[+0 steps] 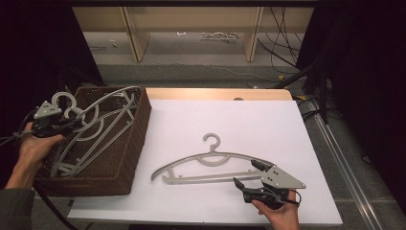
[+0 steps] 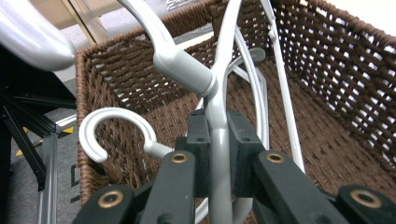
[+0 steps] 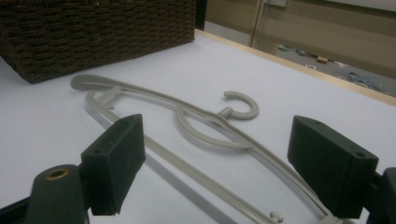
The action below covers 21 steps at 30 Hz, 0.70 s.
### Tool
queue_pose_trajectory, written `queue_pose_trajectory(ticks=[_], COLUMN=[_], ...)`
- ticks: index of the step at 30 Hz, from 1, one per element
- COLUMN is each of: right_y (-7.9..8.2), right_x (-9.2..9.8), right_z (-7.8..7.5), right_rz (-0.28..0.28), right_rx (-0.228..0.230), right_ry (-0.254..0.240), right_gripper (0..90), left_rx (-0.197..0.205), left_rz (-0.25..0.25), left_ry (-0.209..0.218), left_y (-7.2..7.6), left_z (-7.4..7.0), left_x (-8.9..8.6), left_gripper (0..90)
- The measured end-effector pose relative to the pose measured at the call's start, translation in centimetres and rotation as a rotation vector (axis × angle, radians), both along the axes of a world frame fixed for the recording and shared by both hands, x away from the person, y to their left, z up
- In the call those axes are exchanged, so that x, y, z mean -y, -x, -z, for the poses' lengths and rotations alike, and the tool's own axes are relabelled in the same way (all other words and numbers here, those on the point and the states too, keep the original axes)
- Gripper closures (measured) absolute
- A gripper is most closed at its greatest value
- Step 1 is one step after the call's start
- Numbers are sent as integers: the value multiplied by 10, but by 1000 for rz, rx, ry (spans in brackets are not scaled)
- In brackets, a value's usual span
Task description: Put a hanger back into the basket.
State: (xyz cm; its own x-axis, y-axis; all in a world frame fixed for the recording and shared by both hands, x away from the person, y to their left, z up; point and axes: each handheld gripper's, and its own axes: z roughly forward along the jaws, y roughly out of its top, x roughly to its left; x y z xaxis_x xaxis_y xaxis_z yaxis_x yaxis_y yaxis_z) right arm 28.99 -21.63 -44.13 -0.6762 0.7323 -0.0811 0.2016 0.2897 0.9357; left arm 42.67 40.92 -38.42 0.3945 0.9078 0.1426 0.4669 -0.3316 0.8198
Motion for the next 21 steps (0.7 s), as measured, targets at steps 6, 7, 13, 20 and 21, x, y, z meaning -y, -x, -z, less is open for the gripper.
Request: queue_pose_trajectory(ticks=[6,7,13,20,21], right_y=[0,0,0,-1,0], right_x=[0,0,0,-1,-1], right_z=[0,-1,0,1,1], right_rz=[-1,1,1,7,5], right_rx=[4,5,0,3,-2], right_ry=[1,-1,-4,-8,-1], right_gripper=[201,201,201,201,202], left_rx=[-43,-48,-76,-115,-120], left_rz=[25,24,3,35,41], left_ry=[-88,-87,-123,-149,-148], left_y=[-4,-4,-7,-12,-13], left_z=[4,5,13,22,23], left_x=[0,0,-5,0,2], left_gripper=[812,812,815,813,814])
